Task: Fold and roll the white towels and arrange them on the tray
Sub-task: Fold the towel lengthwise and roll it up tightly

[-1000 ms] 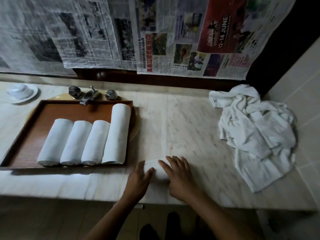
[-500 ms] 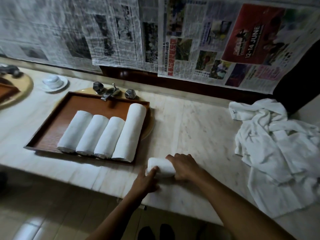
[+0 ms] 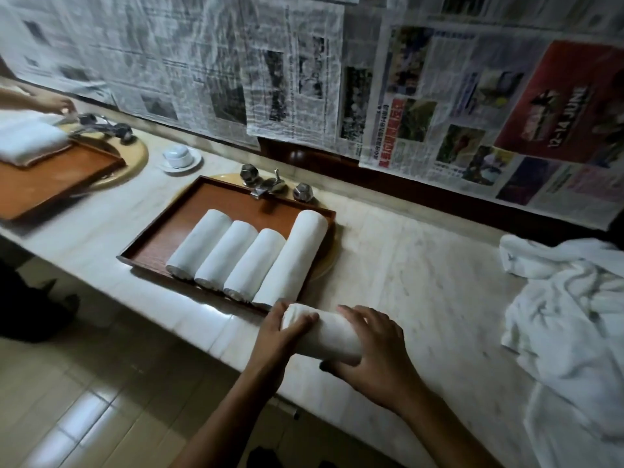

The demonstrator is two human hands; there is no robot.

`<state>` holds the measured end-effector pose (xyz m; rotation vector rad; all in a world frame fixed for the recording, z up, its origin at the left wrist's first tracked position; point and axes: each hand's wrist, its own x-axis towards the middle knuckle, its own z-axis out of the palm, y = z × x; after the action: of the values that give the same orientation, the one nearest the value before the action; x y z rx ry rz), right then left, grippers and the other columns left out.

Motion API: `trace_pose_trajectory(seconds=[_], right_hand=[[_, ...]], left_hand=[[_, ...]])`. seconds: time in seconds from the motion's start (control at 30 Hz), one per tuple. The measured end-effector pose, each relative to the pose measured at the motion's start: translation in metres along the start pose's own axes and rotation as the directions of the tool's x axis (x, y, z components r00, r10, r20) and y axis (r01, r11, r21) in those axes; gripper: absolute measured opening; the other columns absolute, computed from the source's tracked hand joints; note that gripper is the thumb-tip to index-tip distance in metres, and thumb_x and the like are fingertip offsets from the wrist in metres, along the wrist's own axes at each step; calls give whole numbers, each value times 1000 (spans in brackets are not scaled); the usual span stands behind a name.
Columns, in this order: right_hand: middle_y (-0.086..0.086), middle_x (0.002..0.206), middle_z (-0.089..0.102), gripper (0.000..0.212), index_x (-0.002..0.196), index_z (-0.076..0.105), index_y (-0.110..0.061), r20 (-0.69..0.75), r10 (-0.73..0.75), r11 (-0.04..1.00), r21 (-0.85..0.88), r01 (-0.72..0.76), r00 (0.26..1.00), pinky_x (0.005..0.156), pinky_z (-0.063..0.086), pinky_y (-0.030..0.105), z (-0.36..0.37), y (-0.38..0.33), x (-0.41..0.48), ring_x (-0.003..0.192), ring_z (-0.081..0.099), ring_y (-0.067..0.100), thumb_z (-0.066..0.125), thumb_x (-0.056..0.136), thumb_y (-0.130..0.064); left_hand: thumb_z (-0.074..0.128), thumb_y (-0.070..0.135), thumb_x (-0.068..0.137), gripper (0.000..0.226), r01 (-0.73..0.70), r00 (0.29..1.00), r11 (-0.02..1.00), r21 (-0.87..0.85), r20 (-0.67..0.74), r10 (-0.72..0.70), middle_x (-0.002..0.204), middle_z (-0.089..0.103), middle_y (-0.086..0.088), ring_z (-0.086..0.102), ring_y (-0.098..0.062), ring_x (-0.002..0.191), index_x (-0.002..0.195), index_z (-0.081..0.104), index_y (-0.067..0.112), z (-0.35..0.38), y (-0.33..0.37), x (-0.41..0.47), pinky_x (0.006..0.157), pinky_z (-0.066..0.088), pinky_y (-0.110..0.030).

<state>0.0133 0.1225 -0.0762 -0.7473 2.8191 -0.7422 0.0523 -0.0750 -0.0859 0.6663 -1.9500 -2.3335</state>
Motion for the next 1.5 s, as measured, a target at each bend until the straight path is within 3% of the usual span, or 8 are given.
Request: trace_pose_trajectory(seconds=[0.07,0.17,0.3,0.4,0.63,0.83,1.13,1.5], right_hand=[[-17,152,38,99,153,33,-41,-50,105,944,318,-84,993,109,41,34,-5,-10,5,135,39,5,65,70,-85],[-13,157,37,118,155,28,-43,176,343,593,721,-358,923,107,46,35,-11,-30,14,137,42,7,70,55,-90],[9,129,71,79,137,58,-26,578,170,51,804,-593,798,103,53,54,0,-55,30,117,69,29,85,72,-61],[15,125,72,84,130,65,-17,550,46,-79,834,-545,834,103,52,56,17,-92,52,117,68,35,99,56,-38],[13,130,67,97,144,54,-17,382,115,100,914,-393,917,97,57,49,60,-172,108,118,67,31,95,58,-38],[7,120,69,32,106,69,-33,260,124,309,907,-287,958,101,55,52,82,-247,146,114,65,27,82,77,-39],[-10,115,70,56,111,70,-31,38,108,677,729,-101,993,93,57,39,94,-287,244,106,66,7,80,67,-65],[-5,104,66,73,103,58,-26,204,118,965,208,-161,972,86,53,40,119,-303,399,99,63,19,58,64,-88]], left_hand=[[82,32,75,35,-46,999,996,-71,-23,44,99,71,-12,69,-30,95,100,65,14,-18,16,-1,74,59,-45],[83,36,69,41,-92,995,984,-153,-61,84,107,71,-15,67,-29,96,98,65,14,-46,39,-9,74,55,-40],[83,35,69,47,-170,984,973,-158,-83,159,117,71,-19,68,-34,105,102,61,9,-79,55,-18,79,54,-44],[82,27,72,39,-214,973,960,-181,-127,193,119,70,-22,68,-35,107,102,63,10,-118,61,-22,82,56,-47],[83,42,66,46,-236,940,971,-37,-262,218,95,72,-13,66,-24,88,92,65,10,-211,78,-23,73,52,-40],[87,48,64,56,-218,936,974,64,-270,227,89,72,-15,67,-24,81,90,63,5,-294,106,-19,69,53,-43],[81,27,86,27,-167,945,979,120,-264,194,98,75,-13,71,-36,94,104,68,14,-348,112,22,76,58,-49],[53,73,86,51,88,978,947,310,-206,-24,103,65,-3,64,-24,97,97,60,24,-363,103,145,92,54,-53]])
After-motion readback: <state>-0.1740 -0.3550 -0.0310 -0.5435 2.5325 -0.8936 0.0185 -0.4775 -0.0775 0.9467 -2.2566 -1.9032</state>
